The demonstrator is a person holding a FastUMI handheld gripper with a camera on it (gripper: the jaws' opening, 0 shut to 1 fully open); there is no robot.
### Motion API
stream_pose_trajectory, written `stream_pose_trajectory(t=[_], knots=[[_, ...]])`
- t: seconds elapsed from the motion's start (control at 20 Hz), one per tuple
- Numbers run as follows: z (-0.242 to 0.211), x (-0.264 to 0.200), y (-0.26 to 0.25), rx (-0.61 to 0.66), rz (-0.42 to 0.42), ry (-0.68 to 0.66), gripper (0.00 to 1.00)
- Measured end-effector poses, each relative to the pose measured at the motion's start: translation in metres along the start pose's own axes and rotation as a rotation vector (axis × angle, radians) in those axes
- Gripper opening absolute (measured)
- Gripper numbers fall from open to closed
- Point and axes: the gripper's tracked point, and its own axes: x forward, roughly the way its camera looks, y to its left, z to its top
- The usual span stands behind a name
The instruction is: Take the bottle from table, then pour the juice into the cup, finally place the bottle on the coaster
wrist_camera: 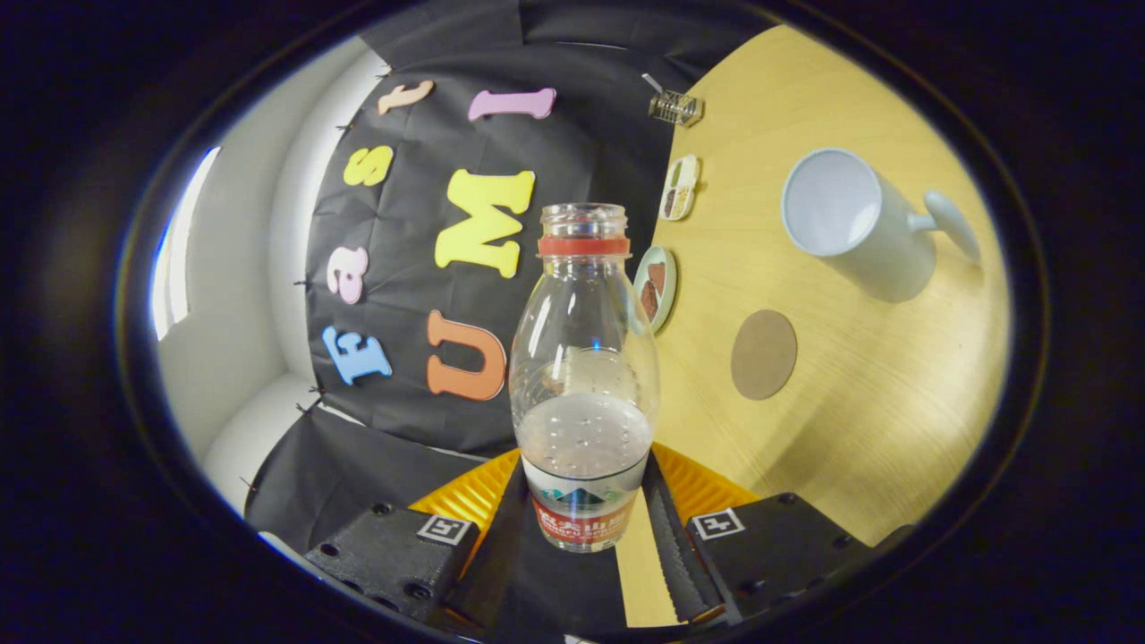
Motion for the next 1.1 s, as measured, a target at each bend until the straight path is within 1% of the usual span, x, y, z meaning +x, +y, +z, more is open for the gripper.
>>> stream_pose_trajectory(t=[0.3,0.45,0.65,1.1], knots=[[0.005,0.004,0.002,0.109,-0.002,0.018,0.75],[0.010,0.002,0.005,0.166,0.007,0.006,0.75],[0.014,0.001,0.012,0.212,0.028,-0.001,0.75],[0.026,0.012,0.015,0.315,0.046,-0.008,0.75]])
